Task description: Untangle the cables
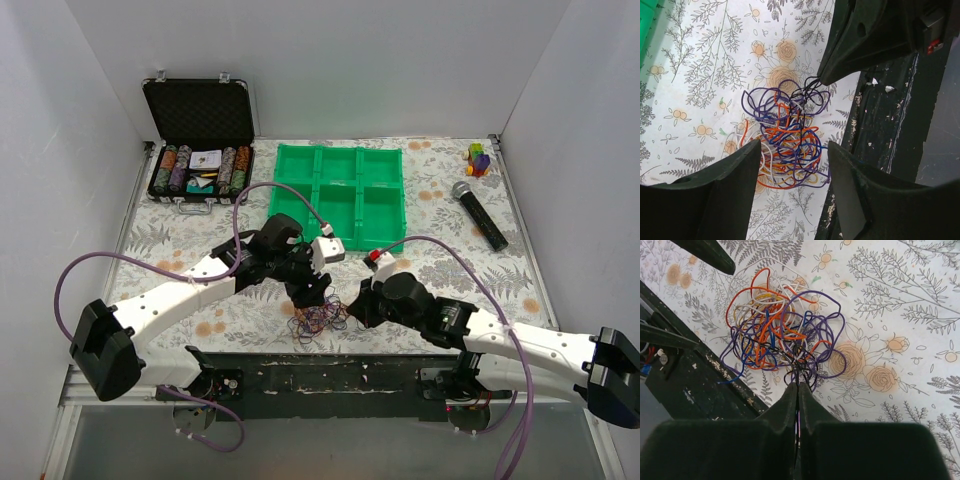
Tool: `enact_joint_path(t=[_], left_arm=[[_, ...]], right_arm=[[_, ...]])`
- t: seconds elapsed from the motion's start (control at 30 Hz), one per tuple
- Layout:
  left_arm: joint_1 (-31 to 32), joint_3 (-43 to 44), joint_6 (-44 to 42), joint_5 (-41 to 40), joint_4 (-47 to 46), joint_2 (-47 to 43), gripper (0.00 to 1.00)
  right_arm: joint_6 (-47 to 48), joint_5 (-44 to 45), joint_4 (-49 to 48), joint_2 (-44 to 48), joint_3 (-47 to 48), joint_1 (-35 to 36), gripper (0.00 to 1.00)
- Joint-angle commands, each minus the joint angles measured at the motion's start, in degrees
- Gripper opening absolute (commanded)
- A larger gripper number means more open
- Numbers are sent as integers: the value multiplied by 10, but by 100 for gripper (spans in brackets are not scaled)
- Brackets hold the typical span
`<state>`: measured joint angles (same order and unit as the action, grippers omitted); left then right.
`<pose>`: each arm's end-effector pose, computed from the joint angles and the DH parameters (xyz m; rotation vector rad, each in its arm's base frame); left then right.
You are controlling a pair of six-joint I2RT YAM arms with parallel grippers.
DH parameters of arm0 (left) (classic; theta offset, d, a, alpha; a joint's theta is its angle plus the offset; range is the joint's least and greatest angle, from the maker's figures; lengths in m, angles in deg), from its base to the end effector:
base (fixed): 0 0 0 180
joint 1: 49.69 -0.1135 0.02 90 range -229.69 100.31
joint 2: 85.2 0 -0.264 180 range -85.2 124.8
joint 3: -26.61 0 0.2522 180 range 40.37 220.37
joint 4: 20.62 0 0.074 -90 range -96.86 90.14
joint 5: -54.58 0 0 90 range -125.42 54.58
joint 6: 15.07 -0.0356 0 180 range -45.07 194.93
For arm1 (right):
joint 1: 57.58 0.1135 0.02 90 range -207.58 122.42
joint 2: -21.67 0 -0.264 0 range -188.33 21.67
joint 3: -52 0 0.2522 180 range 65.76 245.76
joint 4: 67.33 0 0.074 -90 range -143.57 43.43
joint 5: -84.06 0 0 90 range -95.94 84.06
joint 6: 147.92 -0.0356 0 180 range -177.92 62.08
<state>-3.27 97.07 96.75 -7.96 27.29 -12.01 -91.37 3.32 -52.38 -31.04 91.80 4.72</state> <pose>0.1691 -0.2015 0.2726 0.7862 2.5250 -1.0614 0.0991 0.1765 0.2162 -0.4367 2.1216 0.8493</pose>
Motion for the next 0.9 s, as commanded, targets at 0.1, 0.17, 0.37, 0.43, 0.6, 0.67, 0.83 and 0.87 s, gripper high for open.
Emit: enact_joint_path(t=[0.1, 0.17, 0.37, 0.43, 0.6, 0.67, 0.83, 0.87], left_arm=[[15, -32, -9, 2, -32, -20, 64], [23, -39, -8, 1, -38, -21, 65], [31, -63, 1, -16, -88, -44, 66], [31, -71, 14, -43, -126, -66, 65], [31, -118, 18, -81, -204, -125, 64], [31, -146, 23, -94, -237, -152, 64], [32, -174, 29, -69, -247, -172, 64], [32, -177, 28, -62, -248, -175, 64]], right_arm=[[12, 18, -16, 16, 22, -1, 1], [26, 36, 6, 33, 49, -1, 1], [60, 38, 38, 65, 104, -2, 1], [66, 28, 43, 74, 114, 0, 1], [80, 17, 47, 87, 139, -1, 1], [86, 9, 50, 83, 156, -1, 1], [99, -12, 49, 71, 197, 0, 1], [102, -14, 50, 69, 205, 0, 1]])
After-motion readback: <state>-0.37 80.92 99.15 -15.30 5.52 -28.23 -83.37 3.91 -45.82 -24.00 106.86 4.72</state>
